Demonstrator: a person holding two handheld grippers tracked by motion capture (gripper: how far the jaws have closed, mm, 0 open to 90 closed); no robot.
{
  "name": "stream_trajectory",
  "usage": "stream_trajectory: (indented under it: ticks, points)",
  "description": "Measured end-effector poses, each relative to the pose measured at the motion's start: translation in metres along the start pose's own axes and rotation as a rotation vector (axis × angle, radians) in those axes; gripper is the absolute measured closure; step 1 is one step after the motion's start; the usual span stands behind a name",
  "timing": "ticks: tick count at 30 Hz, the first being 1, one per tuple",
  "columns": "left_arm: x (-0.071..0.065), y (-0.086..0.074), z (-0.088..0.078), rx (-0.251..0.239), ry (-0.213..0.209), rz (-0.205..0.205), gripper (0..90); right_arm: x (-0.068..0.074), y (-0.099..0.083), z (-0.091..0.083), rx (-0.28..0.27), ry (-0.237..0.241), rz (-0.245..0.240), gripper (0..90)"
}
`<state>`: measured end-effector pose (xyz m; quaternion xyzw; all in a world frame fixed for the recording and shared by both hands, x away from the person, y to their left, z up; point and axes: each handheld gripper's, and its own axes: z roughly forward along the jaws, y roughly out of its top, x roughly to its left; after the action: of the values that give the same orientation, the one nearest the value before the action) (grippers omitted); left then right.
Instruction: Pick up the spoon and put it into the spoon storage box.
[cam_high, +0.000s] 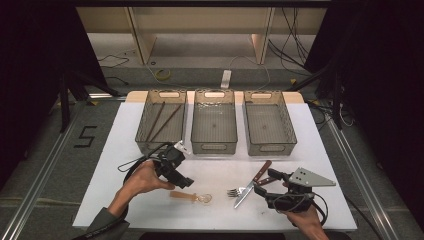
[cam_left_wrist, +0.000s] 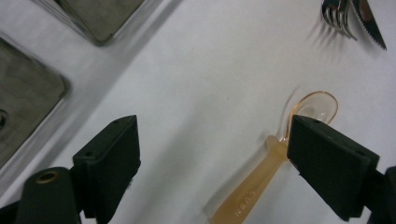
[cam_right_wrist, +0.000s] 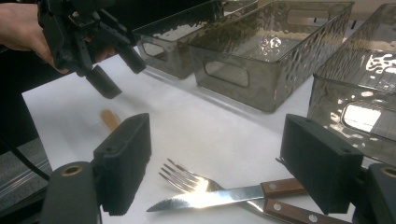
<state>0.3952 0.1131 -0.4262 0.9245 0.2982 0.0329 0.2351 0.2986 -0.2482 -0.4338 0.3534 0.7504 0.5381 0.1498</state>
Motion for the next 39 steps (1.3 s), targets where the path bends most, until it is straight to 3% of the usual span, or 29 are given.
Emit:
stream_trajectory:
  ticks: [7, 15, 26, 39]
  points:
    - [-0.004, -0.003, 0.003, 0.058, 0.0, 0.021, 18.2, 0.001, 0.001, -0.002, -0.005, 0.005, -0.001, 25.4]
    - [-0.012, -0.006, 0.008, 0.119, -0.007, 0.09, 26.1, 0.003, 0.001, -0.002, -0.003, 0.002, -0.014, 25.4]
    - [-0.021, -0.017, 0.021, 0.144, -0.001, 0.147, 36.8, 0.005, 0.001, -0.002, 0.005, 0.0, -0.021, 25.4]
    - [-0.024, -0.027, 0.027, 0.174, -0.033, 0.172, 49.4, 0.006, 0.001, -0.001, 0.009, 0.003, -0.025, 25.4]
